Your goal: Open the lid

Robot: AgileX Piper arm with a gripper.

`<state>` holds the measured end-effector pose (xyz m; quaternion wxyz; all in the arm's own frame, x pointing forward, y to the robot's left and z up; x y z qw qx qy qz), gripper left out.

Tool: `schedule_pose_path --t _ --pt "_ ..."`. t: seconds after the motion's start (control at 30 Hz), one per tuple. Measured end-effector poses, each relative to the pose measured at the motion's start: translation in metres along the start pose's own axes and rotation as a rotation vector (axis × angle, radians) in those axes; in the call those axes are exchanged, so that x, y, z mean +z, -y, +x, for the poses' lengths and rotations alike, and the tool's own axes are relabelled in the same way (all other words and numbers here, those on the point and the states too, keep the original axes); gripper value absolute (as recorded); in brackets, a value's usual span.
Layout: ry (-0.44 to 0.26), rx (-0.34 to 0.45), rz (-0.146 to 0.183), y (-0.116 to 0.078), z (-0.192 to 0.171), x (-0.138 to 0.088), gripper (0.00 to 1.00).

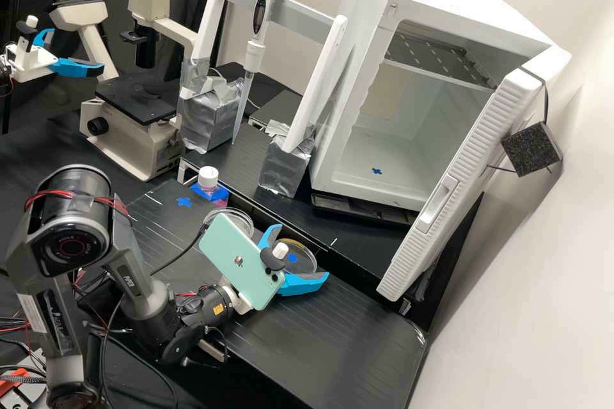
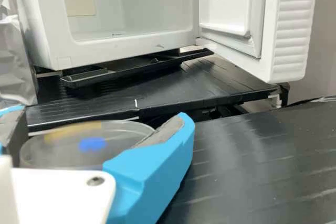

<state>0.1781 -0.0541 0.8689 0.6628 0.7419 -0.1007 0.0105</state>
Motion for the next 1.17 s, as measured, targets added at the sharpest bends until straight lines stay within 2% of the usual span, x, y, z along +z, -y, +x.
schedule_pose_path --t 0.23,0.43,0.6,0.77,0.83,0.93,1.03,1.17 --pt "-0.010 0.006 -0.006 0.002 -0.007 -0.005 1.00" --pt "-0.059 0.051 0.014 -0.003 -0.018 -0.021 1.00" --pt "-0.168 0.110 0.015 -0.005 -0.029 -0.045 1.00" --pt "-0.327 0.139 0.054 0.008 -0.041 -0.077 1.00" --pt "-0.391 0.104 0.080 0.016 -0.043 -0.088 1.00" --pt "-0.429 0.051 0.105 0.028 -0.043 -0.097 1.00" --pt "-0.427 -0.009 0.091 0.042 -0.040 -0.101 1.00" --pt "-0.391 -0.034 0.073 0.050 -0.033 -0.100 1.00"
